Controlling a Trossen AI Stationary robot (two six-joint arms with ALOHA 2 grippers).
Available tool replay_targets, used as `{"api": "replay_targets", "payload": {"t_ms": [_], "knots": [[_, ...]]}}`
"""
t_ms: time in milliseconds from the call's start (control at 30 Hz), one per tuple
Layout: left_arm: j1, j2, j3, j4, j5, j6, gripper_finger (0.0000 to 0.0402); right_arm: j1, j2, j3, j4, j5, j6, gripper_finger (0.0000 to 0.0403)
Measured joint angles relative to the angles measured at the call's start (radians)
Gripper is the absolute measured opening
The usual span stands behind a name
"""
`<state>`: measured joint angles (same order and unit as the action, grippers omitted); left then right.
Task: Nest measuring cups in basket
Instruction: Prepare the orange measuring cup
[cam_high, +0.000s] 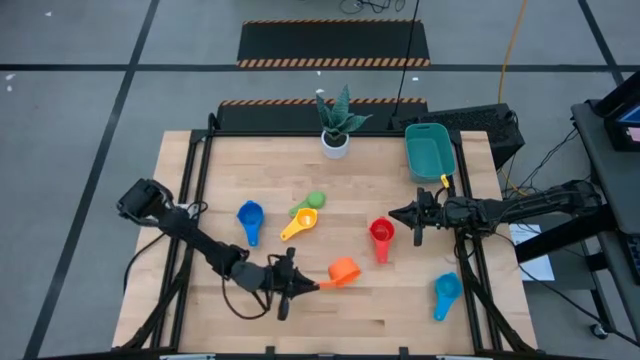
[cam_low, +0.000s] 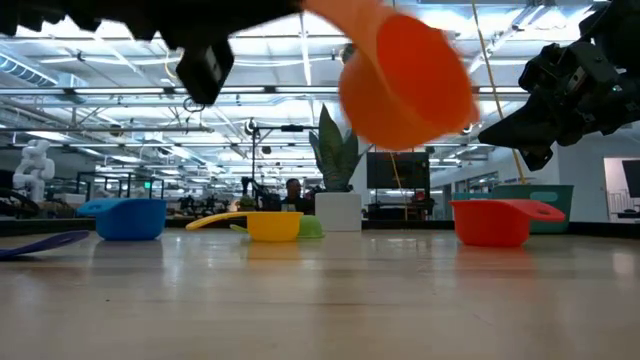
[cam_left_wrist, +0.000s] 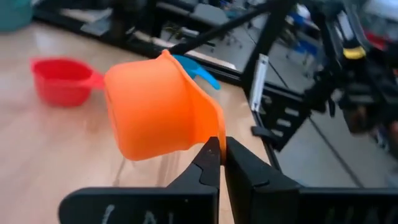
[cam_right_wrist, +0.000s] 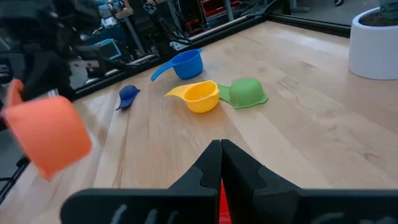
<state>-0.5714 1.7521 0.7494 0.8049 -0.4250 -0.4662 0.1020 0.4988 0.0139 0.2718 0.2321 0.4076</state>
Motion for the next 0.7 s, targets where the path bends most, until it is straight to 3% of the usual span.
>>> {"api": "replay_targets", "payload": {"t_ms": [233,533,700], "knots": [[-0.001,0.101,0.01,0.124,-0.036,-0.186,0.0015,0.0,0.0,0.0,0.0,0.001,-0.005,0.0],[-0.001,0.211,0.01,0.17,-0.169,-0.44,0.0019,0.0,0.0,0.0,-0.002,0.002,-0.008,0.0],[-0.007,0.279,0.01,0.374,-0.226,-0.503,0.0017,0.0,0.0,0.0,-0.008,0.002,-0.008,0.0]]}}
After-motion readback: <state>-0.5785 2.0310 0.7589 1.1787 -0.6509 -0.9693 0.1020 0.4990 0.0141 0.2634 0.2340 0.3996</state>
